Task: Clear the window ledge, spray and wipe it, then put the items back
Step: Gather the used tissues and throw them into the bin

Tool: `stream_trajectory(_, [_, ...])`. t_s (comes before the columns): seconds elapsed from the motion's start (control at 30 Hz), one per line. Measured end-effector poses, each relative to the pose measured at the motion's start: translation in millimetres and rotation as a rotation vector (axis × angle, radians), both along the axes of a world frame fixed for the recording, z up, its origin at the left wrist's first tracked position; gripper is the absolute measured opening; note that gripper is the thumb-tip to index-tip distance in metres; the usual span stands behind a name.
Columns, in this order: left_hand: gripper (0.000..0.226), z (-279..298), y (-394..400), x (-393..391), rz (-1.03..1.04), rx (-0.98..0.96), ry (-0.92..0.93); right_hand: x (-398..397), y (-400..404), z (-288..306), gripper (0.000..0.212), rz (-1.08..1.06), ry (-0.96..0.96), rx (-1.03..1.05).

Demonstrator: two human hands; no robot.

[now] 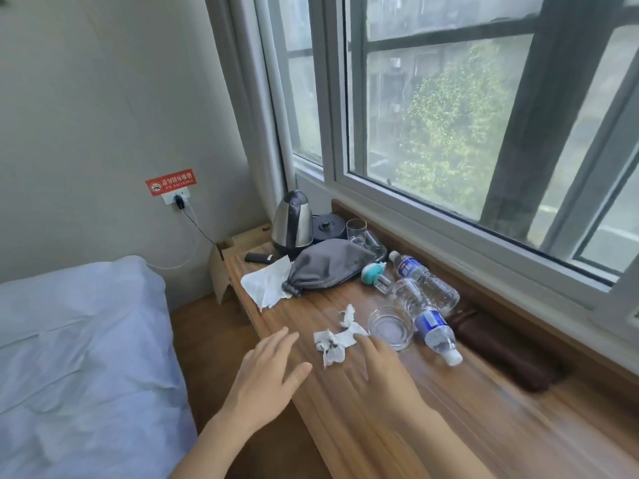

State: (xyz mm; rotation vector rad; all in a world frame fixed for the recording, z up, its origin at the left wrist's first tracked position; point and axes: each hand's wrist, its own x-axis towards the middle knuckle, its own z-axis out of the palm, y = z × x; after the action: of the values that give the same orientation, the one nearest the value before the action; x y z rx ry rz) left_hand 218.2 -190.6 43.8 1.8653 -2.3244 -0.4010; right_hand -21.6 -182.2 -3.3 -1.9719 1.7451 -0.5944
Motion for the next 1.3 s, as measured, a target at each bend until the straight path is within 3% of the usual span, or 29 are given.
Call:
stream_trajectory(0.27, [0.068, -18, -75, 30, 0.04, 0.06, -0.023, 29, -86, -26, 0.071, 0.017, 0.114, 0.084])
stream_trajectory(0.57, [0.072, -42, -182, 63, -0.124, 0.18, -0.124, 47, -140, -48, 0.109, 0.008, 0.331, 0.231])
stream_trajectory(0.73, [0.06, -54, -268, 95, -0.217, 0.137, -0.19, 51, -152, -57, 0.073, -0.009, 0.305, 0.194])
stream_trajectory(1.07, [0.081, -75, -368, 108, -0.518, 0.252, -0.197, 75, -159, -84, 0.054, -0.232, 0.176, 0.065])
stream_trajectory(1.3, [0.044, -81, -376, 113, -0.555, 0.161, -0.149, 97, -161, -90, 0.047, -0.325, 0.157, -0.005])
